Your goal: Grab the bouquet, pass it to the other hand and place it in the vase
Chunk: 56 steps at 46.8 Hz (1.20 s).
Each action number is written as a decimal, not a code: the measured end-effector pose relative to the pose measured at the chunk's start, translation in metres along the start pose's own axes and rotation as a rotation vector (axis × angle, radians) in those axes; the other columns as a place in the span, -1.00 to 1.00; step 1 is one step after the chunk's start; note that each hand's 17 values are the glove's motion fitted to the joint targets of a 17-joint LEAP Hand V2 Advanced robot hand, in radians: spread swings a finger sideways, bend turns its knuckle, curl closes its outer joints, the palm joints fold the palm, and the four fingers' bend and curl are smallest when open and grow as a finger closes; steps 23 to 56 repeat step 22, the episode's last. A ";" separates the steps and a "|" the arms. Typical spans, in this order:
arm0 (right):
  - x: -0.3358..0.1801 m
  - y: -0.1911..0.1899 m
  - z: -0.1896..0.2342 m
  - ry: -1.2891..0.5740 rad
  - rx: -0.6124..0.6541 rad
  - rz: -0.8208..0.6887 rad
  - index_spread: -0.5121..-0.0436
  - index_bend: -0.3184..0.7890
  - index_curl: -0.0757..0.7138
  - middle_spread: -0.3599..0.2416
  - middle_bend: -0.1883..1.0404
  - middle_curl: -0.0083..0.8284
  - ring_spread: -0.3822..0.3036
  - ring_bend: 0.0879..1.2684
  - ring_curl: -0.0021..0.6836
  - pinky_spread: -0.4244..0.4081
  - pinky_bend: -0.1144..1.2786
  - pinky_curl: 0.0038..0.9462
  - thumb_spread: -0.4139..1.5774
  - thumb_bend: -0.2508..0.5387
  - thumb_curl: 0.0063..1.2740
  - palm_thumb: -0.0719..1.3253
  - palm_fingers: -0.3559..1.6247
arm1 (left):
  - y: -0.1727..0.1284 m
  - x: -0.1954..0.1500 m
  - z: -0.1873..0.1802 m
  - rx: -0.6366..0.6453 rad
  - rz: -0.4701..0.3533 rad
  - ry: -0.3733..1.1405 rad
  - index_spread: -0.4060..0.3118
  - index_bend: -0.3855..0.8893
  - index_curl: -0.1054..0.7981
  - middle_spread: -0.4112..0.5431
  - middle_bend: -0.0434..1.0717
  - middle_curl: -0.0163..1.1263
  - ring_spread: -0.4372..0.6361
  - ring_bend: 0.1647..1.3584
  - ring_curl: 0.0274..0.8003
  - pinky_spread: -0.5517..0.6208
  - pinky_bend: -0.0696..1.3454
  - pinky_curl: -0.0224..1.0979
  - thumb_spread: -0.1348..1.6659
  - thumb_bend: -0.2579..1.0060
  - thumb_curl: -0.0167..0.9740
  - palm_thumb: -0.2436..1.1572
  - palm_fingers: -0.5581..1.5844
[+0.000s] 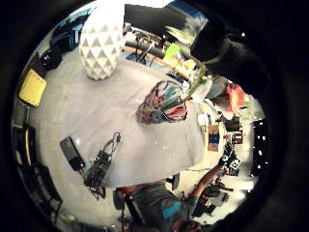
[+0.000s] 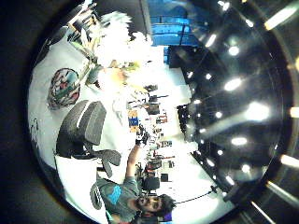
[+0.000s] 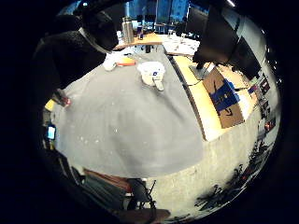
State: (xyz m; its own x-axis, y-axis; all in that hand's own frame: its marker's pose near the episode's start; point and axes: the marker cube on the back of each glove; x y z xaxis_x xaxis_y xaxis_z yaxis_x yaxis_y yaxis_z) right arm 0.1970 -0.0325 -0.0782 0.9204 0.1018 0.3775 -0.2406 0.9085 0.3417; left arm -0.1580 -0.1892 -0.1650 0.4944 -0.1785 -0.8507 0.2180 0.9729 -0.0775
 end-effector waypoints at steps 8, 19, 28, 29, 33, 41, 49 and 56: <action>-0.003 0.003 -0.004 -0.001 0.007 -0.003 0.07 -0.17 0.09 0.08 -0.35 0.06 0.16 -0.71 0.12 0.69 -0.53 -0.23 0.62 -0.40 -0.30 0.25 0.20 | 0.027 0.015 -0.018 0.070 0.065 0.073 0.35 -0.28 -0.40 -0.07 -0.49 -0.20 -0.07 -0.16 -0.08 0.44 -0.22 -0.23 0.42 -0.62 -0.47 0.18 -0.11; -0.014 -0.001 -0.001 -0.015 0.020 -0.026 0.07 -0.15 0.09 0.11 -0.38 0.06 0.19 -0.76 0.12 0.71 -0.55 -0.21 0.62 -0.40 -0.30 0.25 0.19 | 0.026 0.003 -0.032 0.136 0.186 0.132 0.24 -0.20 -0.35 -0.08 -0.51 -0.21 -0.05 -0.16 -0.10 0.50 -0.29 -0.27 0.41 -0.63 -0.46 0.15 -0.09; -0.019 -0.003 -0.001 -0.015 0.029 -0.038 0.08 -0.15 0.09 0.11 -0.39 0.05 0.20 -0.76 0.12 0.72 -0.54 -0.21 0.62 -0.40 -0.30 0.25 0.18 | 0.036 0.007 -0.033 0.150 0.205 0.130 0.22 -0.21 -0.34 -0.08 -0.51 -0.21 -0.04 -0.18 -0.11 0.51 -0.32 -0.28 0.42 -0.63 -0.46 0.13 -0.09; -0.019 -0.003 -0.001 -0.015 0.029 -0.038 0.08 -0.15 0.09 0.11 -0.39 0.05 0.20 -0.76 0.12 0.72 -0.54 -0.21 0.62 -0.40 -0.30 0.25 0.18 | 0.036 0.007 -0.033 0.150 0.205 0.130 0.22 -0.21 -0.34 -0.08 -0.51 -0.21 -0.04 -0.18 -0.11 0.51 -0.32 -0.28 0.42 -0.63 -0.46 0.13 -0.09; -0.019 -0.003 -0.001 -0.015 0.029 -0.038 0.08 -0.15 0.09 0.11 -0.39 0.05 0.20 -0.76 0.12 0.72 -0.54 -0.21 0.62 -0.40 -0.30 0.25 0.18 | 0.036 0.007 -0.033 0.150 0.205 0.130 0.22 -0.21 -0.34 -0.08 -0.51 -0.21 -0.04 -0.18 -0.11 0.51 -0.32 -0.28 0.42 -0.63 -0.46 0.13 -0.09; -0.019 -0.003 -0.001 -0.015 0.029 -0.038 0.08 -0.15 0.09 0.11 -0.39 0.05 0.20 -0.76 0.12 0.72 -0.54 -0.21 0.62 -0.40 -0.30 0.25 0.18 | 0.036 0.007 -0.033 0.150 0.205 0.130 0.22 -0.21 -0.34 -0.08 -0.51 -0.21 -0.04 -0.18 -0.11 0.51 -0.32 -0.28 0.42 -0.63 -0.46 0.13 -0.09; -0.019 -0.003 -0.001 -0.015 0.029 -0.038 0.08 -0.15 0.09 0.11 -0.39 0.05 0.20 -0.76 0.12 0.72 -0.54 -0.21 0.62 -0.40 -0.30 0.25 0.18 | 0.036 0.007 -0.033 0.150 0.205 0.130 0.22 -0.21 -0.34 -0.08 -0.51 -0.21 -0.04 -0.18 -0.11 0.51 -0.32 -0.28 0.42 -0.63 -0.46 0.13 -0.09; -0.019 -0.003 -0.001 -0.015 0.029 -0.038 0.08 -0.15 0.09 0.11 -0.39 0.05 0.20 -0.76 0.12 0.72 -0.54 -0.21 0.62 -0.40 -0.30 0.25 0.18 | 0.036 0.007 -0.033 0.150 0.205 0.130 0.22 -0.21 -0.34 -0.08 -0.51 -0.21 -0.04 -0.18 -0.11 0.51 -0.32 -0.28 0.42 -0.63 -0.46 0.13 -0.09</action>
